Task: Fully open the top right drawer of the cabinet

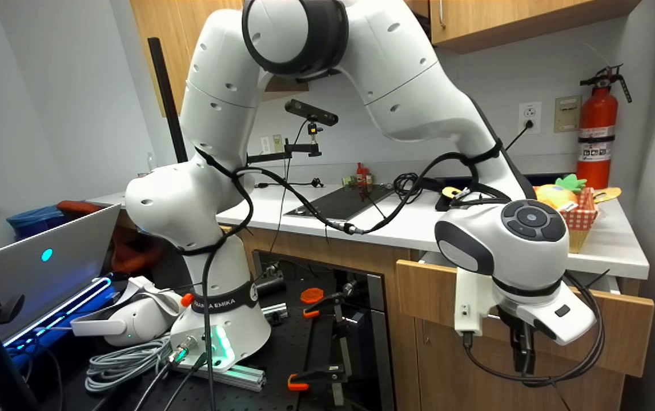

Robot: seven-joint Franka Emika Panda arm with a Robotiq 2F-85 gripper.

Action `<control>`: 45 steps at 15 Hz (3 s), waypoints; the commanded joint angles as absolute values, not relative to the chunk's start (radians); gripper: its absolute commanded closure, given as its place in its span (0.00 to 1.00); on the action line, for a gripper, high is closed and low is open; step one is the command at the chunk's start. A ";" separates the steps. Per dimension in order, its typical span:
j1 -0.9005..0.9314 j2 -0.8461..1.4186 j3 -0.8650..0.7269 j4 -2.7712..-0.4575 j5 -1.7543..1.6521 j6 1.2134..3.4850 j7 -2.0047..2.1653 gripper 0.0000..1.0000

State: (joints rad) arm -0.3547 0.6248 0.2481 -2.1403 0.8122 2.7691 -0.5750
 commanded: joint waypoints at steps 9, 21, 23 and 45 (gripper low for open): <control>-0.363 0.498 0.097 -2.286 0.762 2.788 -0.575 0.00; -0.377 0.333 0.112 -2.339 0.810 2.761 -0.653 0.00; -0.378 0.281 0.138 -2.342 0.832 2.751 -0.677 0.00; -0.362 0.327 0.330 -2.258 1.012 2.757 -0.781 0.44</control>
